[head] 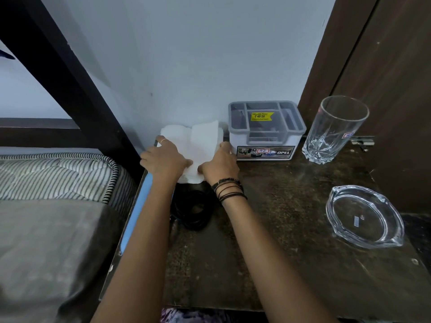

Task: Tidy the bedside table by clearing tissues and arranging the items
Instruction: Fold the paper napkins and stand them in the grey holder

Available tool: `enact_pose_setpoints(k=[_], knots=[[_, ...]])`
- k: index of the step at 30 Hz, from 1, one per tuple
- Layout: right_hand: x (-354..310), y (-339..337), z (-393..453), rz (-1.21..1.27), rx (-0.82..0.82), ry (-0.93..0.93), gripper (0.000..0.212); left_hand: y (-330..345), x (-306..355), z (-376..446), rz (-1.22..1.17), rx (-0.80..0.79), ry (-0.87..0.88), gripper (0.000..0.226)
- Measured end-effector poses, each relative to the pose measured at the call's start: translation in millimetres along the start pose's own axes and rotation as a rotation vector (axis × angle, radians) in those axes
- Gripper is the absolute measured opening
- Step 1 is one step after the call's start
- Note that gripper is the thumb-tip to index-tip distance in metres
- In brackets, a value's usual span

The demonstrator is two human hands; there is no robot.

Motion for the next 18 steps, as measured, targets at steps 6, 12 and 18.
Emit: enact_pose_setpoints(k=[6,12,18], knots=[[-10.4,-2.2,-2.7,0.119,-0.071,-0.128,0.075,-3.9,-4.8,8.3,-0.385,-0.011,0.062,0.090],[-14.9,-27.6,-31.0,0.223,0.079,-0.381,0.058,-34.0,26.5,-17.2,-0.597,0.148,0.212,0.087],[16.7,-81.3,-67.0,0.486,0.100,-0.403,0.074,-61.6,61.4,-70.7,-0.908,-0.081,0.348,0.079]])
Point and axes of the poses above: each hand's wrist, its own z-axis towards the middle knuckle, its own y-axis out of the palm, x = y × z, the point moved 6 cm from there along z, towards the middle knuckle, and after that the axes turned 9 degrees about y, right-handed, at the moved point
